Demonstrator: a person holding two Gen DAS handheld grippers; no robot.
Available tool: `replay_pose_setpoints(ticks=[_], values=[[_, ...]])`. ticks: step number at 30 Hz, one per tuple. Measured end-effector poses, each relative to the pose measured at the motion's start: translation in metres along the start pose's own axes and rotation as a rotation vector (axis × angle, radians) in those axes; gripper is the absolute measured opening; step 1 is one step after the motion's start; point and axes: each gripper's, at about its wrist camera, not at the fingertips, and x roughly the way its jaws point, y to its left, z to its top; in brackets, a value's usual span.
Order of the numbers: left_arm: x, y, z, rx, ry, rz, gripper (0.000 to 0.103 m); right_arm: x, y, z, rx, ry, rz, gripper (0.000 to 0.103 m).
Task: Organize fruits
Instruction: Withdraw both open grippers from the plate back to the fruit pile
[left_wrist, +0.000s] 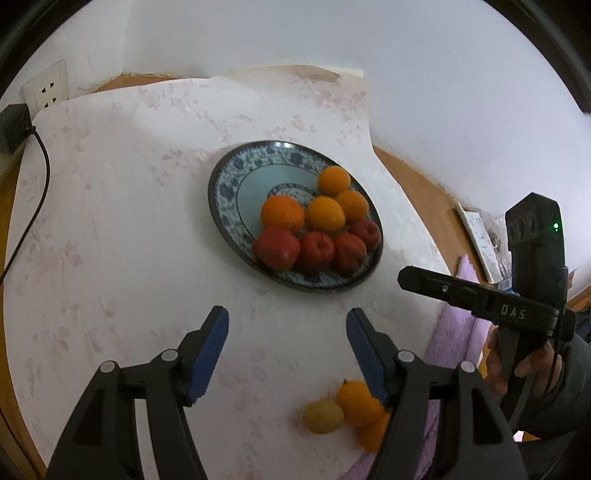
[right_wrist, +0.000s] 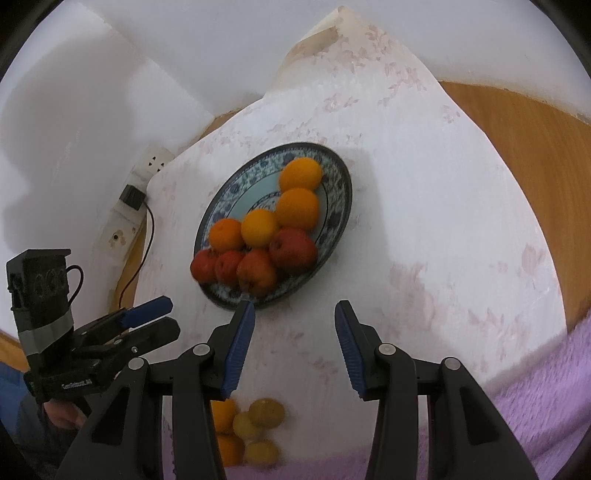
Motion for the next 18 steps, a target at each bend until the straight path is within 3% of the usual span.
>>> replay_pose_setpoints(ticks=[10,18], values=[[0.003,-0.023,-0.022,0.052,0.034,-0.042,0.069,-0.007,0.007,-0.034,0.012,0.016,-0.008,0.046],[0.007,-0.050,-0.033,0.160,0.076,-0.083,0.049,-0.024,-0.003,-0.055,0.063,-0.014,-0.034,0.046]])
